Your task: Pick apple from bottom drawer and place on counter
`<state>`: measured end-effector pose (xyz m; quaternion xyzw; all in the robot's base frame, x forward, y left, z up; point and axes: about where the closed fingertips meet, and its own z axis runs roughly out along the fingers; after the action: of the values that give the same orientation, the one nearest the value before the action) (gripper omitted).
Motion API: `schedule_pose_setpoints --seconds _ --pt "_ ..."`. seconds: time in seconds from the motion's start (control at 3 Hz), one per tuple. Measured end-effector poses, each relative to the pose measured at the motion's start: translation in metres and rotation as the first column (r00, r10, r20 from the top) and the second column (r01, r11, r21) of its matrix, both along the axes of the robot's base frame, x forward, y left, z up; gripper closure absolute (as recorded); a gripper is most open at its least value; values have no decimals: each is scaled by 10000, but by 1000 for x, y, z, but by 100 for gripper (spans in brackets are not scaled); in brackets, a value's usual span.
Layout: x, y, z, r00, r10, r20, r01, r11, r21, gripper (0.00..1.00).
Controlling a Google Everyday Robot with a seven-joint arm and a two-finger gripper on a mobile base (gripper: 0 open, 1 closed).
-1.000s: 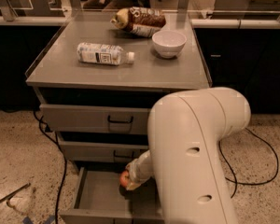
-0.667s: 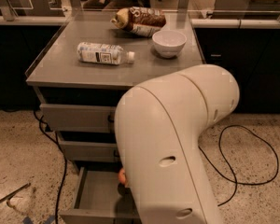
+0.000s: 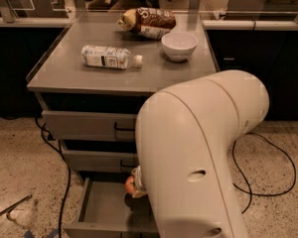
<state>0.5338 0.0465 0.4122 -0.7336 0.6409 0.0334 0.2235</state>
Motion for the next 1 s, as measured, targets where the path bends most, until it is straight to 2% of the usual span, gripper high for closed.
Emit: schedule_pose_setpoints --seconds 0.33,1.0 --pt "5 7 11 9990 323 324 -335 9986 400 100" --pt "2 30 36 9908 946 964 -1118 9750 1918 100"
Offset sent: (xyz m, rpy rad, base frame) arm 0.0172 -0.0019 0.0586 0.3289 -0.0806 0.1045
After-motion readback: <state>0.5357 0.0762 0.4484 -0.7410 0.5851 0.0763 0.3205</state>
